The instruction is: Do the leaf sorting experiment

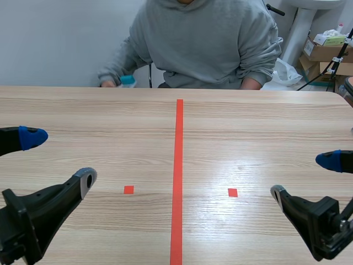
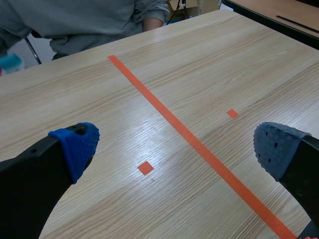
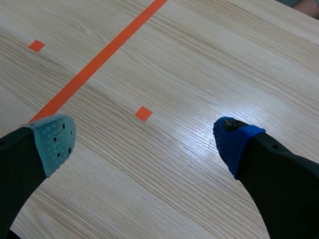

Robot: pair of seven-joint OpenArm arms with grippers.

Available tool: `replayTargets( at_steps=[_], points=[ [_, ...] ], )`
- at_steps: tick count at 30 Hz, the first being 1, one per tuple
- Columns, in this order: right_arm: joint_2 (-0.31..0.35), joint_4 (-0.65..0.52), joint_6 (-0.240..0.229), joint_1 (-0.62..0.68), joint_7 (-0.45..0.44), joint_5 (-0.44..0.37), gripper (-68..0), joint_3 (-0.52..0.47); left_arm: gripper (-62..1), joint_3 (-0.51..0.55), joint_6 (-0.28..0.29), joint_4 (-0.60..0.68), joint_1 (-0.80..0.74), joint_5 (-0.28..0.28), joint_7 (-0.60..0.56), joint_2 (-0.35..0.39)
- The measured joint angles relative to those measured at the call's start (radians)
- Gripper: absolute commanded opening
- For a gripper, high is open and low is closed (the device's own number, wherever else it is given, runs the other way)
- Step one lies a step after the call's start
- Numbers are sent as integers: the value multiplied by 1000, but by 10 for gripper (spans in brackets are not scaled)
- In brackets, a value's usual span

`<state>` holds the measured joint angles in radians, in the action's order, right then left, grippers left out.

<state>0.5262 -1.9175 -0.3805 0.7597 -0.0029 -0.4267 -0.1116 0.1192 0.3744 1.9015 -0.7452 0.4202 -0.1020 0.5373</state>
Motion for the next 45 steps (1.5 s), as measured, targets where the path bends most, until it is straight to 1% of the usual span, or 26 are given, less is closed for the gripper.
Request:
replayTargets(
  at_steps=[2, 11, 45],
  points=[
    [0, 0, 0, 0, -16, 0, -111, 0, 14, 0, 0, 0, 0, 0, -2, 0],
    [-5, 0, 0, 0, 11, 0, -111, 0, 14, 0, 0, 0, 0, 0, 4, 0],
    [-5, 0, -1, 0, 11, 0, -111, 0, 14, 0, 0, 0, 0, 0, 4, 0]
  ],
)
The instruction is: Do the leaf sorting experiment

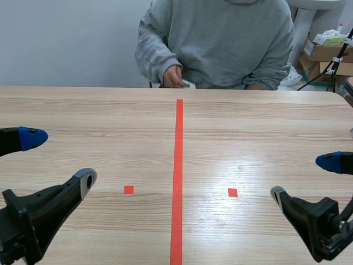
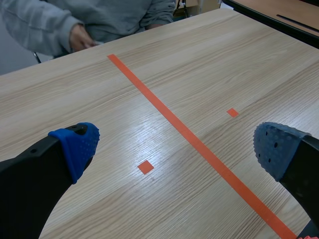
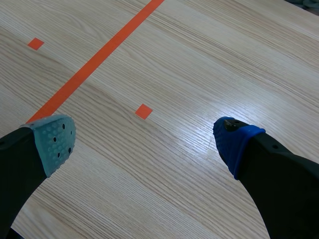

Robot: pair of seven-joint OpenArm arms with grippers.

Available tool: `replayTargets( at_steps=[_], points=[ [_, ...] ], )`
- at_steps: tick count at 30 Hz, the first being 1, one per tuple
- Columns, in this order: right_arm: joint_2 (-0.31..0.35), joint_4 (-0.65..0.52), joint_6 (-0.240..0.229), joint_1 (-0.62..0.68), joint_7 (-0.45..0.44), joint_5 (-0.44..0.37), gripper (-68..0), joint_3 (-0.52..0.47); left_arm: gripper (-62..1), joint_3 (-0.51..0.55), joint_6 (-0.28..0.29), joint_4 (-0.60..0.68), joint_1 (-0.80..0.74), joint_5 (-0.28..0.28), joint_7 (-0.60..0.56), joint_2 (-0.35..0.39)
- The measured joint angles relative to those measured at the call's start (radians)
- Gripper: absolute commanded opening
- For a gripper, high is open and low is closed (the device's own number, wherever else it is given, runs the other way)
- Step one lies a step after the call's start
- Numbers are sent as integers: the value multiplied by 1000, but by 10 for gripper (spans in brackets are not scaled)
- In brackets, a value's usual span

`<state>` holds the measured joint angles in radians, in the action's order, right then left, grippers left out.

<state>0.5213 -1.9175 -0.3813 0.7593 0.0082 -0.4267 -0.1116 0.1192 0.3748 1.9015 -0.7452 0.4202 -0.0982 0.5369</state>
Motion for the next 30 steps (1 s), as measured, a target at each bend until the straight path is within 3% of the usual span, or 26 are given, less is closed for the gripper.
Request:
replayTargets(
  at_steps=[30],
  points=[
    [0, 0, -4, 0, 0, 0, -111, 0, 14, 0, 0, 0, 0, 0, 11, 0]
  ],
)
